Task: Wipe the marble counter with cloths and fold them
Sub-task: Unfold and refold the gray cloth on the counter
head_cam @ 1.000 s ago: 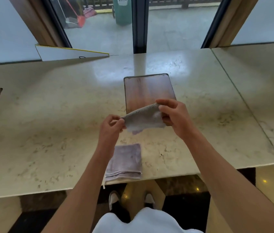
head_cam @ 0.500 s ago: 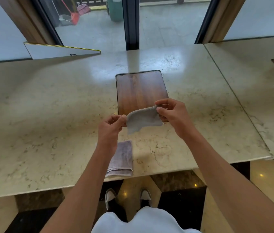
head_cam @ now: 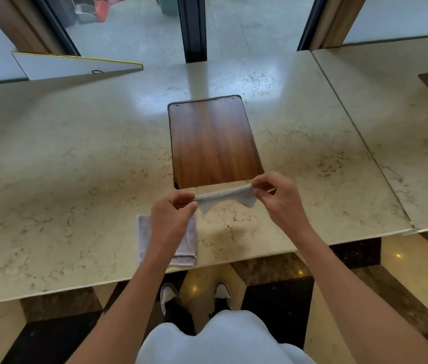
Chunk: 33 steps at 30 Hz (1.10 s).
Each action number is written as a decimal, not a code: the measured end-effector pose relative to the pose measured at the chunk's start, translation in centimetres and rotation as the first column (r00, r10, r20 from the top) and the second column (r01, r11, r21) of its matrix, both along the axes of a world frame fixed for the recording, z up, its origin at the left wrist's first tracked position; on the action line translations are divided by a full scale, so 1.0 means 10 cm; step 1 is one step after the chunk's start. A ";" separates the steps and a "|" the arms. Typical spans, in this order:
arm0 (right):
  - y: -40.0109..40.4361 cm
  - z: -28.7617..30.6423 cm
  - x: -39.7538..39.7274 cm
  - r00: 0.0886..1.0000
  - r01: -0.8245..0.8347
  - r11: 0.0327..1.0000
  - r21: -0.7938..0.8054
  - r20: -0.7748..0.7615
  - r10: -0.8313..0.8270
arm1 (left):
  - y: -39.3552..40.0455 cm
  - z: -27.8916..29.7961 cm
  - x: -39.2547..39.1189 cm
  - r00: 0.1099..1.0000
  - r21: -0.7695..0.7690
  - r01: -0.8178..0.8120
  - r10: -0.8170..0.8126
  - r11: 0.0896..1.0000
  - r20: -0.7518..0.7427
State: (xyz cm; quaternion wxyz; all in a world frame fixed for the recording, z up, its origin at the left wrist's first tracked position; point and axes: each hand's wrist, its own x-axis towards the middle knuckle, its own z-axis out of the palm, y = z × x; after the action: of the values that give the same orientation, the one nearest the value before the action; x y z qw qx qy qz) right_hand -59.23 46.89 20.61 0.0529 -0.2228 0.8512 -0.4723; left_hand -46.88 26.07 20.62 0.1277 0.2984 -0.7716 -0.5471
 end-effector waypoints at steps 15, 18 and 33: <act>0.30 -0.60 0.14 0.908 -0.186 0.920 0.345 0.418 0.026 | 0.19 -0.63 0.27 0.913 -0.089 0.231 -0.184 0.969 0.365; 0.13 -0.80 -0.05 0.922 -0.190 0.879 0.437 0.388 0.007 | 0.14 -0.81 -0.05 0.888 -0.204 0.307 -0.202 0.930 0.413; 0.06 -0.96 0.13 0.946 0.065 0.867 0.494 0.247 -0.212 | 0.29 -0.92 -0.04 0.929 -0.456 0.315 -0.172 0.833 0.328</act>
State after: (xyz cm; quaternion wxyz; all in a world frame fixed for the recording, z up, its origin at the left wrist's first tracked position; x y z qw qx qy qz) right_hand -57.88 47.52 10.99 0.1973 -0.0680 0.9378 -0.2773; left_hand -47.31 29.01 11.38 0.0217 0.2256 -0.9287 -0.2936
